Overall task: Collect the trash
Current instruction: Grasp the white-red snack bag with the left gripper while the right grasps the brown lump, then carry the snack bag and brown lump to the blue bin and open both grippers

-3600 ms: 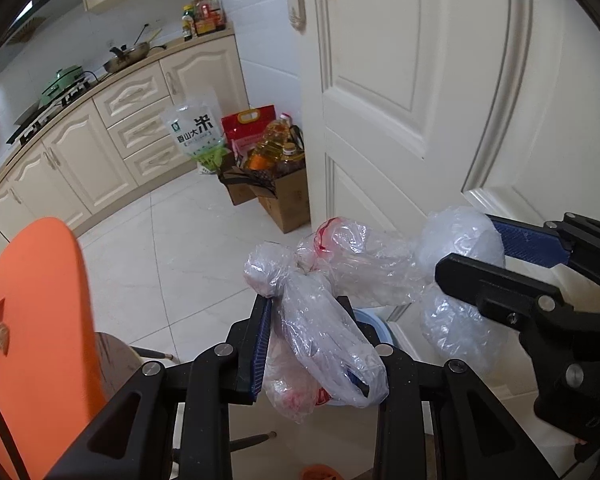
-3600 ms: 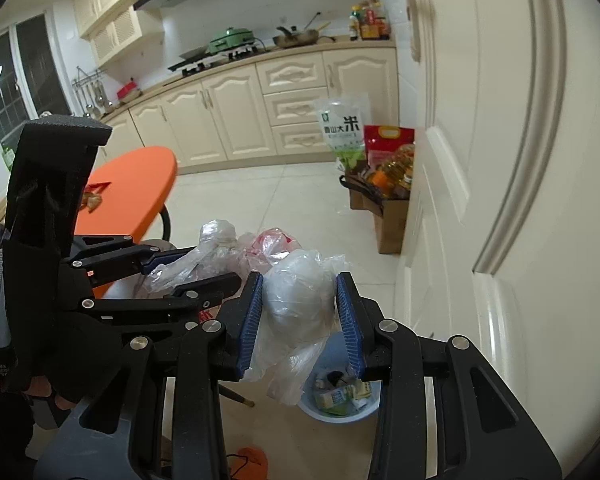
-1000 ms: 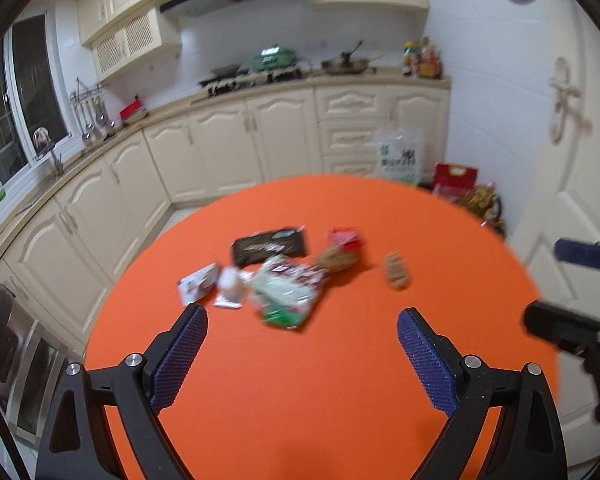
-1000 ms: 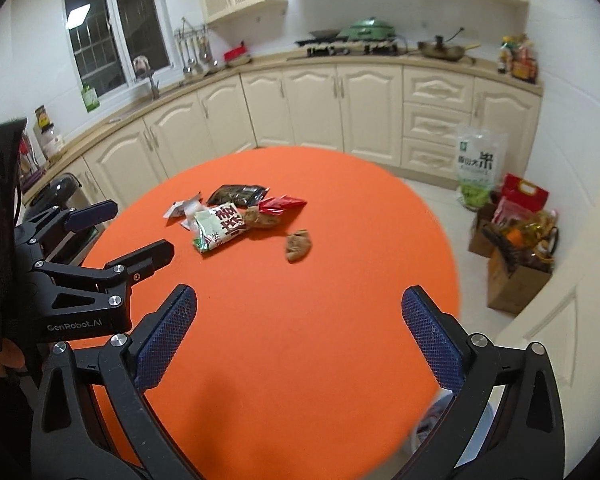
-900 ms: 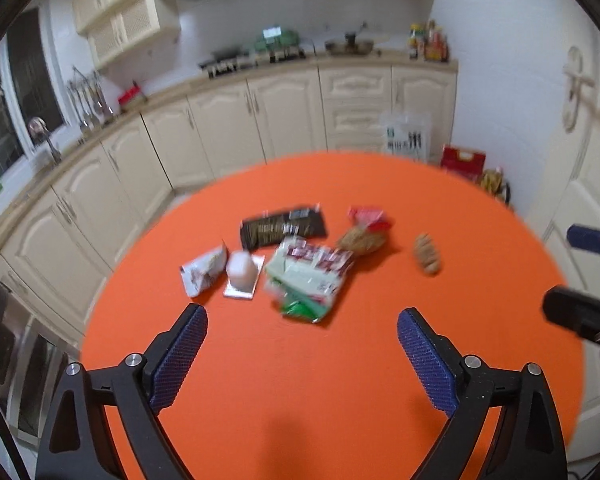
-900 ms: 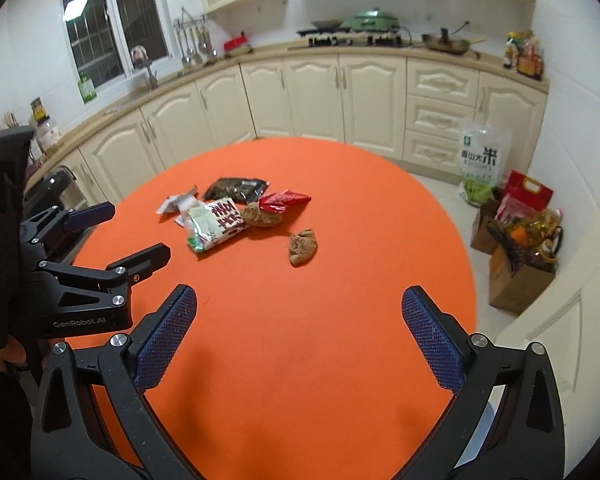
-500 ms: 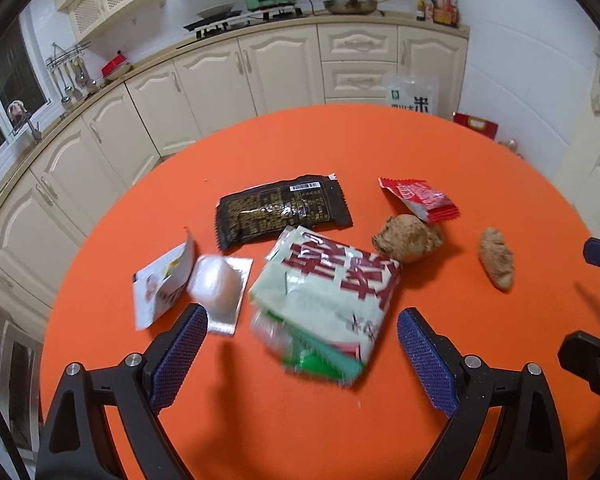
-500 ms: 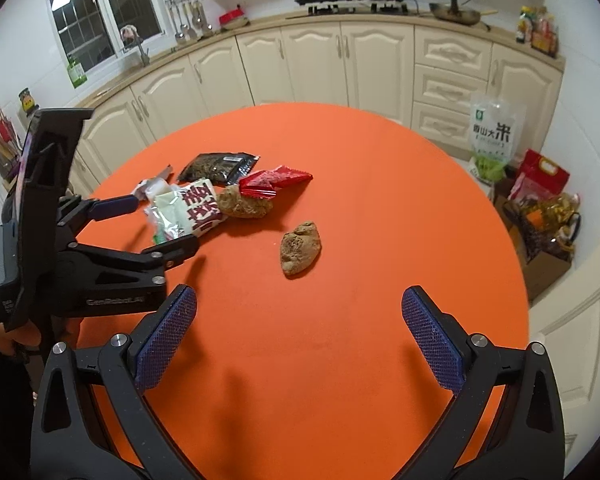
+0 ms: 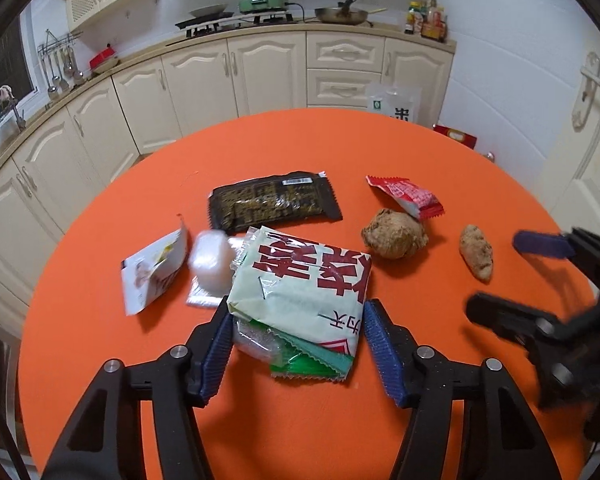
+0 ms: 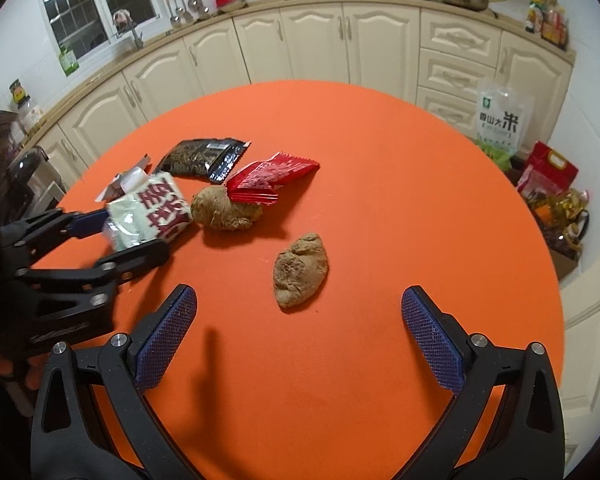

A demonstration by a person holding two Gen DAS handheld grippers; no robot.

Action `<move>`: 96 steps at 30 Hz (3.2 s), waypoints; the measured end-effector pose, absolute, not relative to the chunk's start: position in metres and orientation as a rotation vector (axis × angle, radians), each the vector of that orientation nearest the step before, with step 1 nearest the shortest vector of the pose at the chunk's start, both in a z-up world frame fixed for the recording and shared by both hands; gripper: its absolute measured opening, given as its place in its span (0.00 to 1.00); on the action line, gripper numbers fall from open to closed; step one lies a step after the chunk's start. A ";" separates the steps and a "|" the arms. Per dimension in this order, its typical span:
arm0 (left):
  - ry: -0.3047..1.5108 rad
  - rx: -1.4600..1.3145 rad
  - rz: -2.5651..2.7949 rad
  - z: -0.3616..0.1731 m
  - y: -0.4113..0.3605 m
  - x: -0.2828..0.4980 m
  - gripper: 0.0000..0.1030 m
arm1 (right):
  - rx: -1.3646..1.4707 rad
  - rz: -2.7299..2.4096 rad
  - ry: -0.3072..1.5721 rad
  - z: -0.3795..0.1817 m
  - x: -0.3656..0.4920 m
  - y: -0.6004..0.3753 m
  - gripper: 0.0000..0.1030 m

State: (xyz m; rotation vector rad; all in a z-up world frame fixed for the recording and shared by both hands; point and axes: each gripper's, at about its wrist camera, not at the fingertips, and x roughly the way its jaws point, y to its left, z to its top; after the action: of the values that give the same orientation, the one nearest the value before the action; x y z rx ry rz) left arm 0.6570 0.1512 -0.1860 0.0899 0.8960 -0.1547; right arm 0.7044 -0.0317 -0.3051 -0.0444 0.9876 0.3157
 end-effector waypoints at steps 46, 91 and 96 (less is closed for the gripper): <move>0.938 -0.141 -0.129 -0.152 0.160 0.510 0.39 | 0.019 0.535 0.913 -0.271 0.603 -0.024 0.25; 0.750 0.063 -0.319 -0.079 -0.004 0.451 0.04 | 0.104 0.429 0.789 -0.227 0.526 -0.139 0.25; 0.755 0.117 -0.439 -0.082 -0.088 0.461 0.04 | 0.115 0.307 0.770 -0.220 0.499 -0.211 0.25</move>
State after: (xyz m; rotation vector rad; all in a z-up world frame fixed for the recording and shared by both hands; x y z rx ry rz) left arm 0.4605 -0.0877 -0.0819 0.1170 0.7553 -0.4392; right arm 0.4993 -0.2107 -0.2202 0.1150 0.7698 0.3074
